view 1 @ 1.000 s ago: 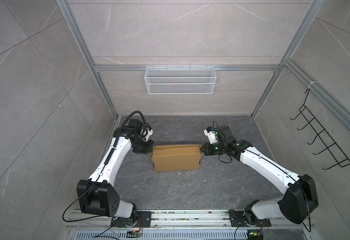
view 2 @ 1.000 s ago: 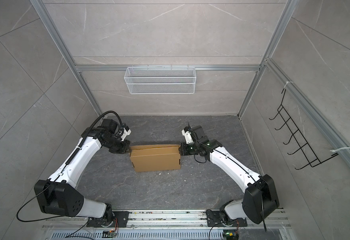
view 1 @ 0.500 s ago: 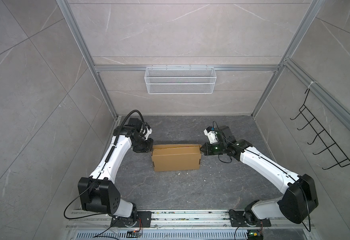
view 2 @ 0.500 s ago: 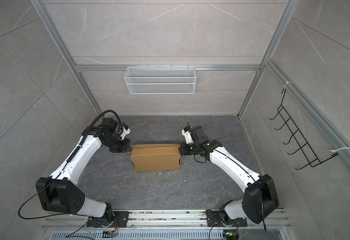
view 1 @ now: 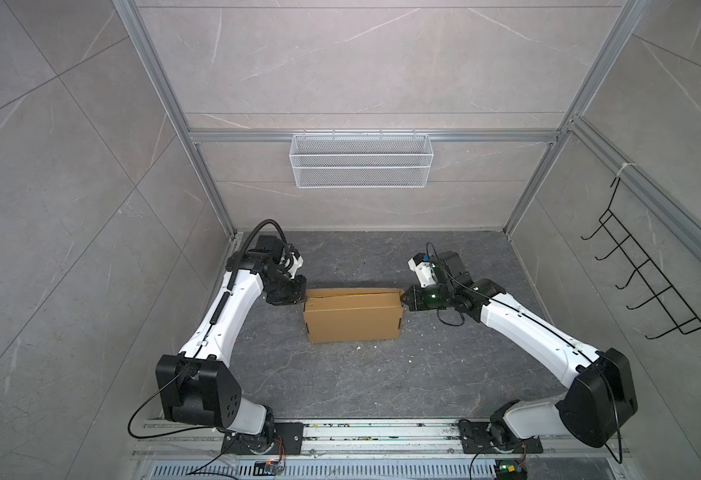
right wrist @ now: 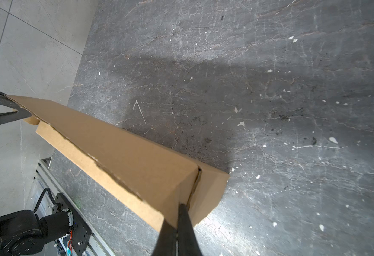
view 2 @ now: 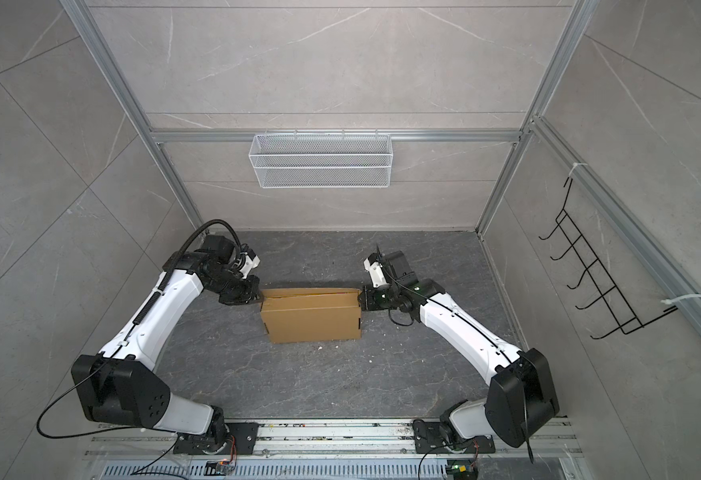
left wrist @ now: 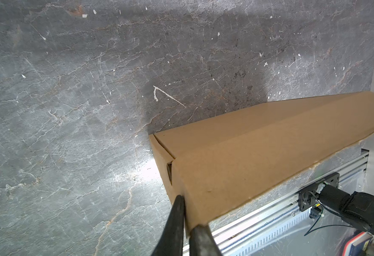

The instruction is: Fold the paper box

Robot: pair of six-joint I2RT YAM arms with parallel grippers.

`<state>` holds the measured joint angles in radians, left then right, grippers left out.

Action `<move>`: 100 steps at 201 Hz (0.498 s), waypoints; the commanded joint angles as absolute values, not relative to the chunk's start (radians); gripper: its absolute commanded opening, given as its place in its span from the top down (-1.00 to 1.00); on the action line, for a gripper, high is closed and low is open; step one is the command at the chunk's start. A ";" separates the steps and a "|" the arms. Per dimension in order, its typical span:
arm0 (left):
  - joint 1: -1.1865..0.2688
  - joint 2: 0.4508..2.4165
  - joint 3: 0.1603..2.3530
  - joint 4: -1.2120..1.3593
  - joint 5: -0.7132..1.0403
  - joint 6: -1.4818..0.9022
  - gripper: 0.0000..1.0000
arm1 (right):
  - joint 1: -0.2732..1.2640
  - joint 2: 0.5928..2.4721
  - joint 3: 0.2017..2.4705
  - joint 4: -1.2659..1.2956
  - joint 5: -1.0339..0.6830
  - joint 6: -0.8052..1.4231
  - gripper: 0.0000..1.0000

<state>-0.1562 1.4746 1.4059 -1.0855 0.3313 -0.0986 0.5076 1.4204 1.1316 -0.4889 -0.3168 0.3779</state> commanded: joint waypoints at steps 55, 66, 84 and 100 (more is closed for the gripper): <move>-0.140 1.431 1.358 -1.097 0.348 -0.106 0.50 | 0.520 1.464 1.113 -0.626 -0.318 0.394 1.00; -0.139 1.429 1.354 -1.095 0.341 -0.102 0.47 | 0.520 1.466 1.113 -0.627 -0.318 0.395 1.00; -0.137 1.427 1.346 -1.090 0.319 -0.087 0.40 | 0.521 1.465 1.113 -0.627 -0.318 0.396 1.00; -0.132 1.422 1.331 -1.071 0.306 -0.065 0.37 | 0.521 1.465 1.112 -0.627 -0.317 0.395 1.00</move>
<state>-0.1432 1.4609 1.3437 -1.0859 0.3305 -0.0986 0.5079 1.4216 1.1316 -0.4885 -0.3176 0.3779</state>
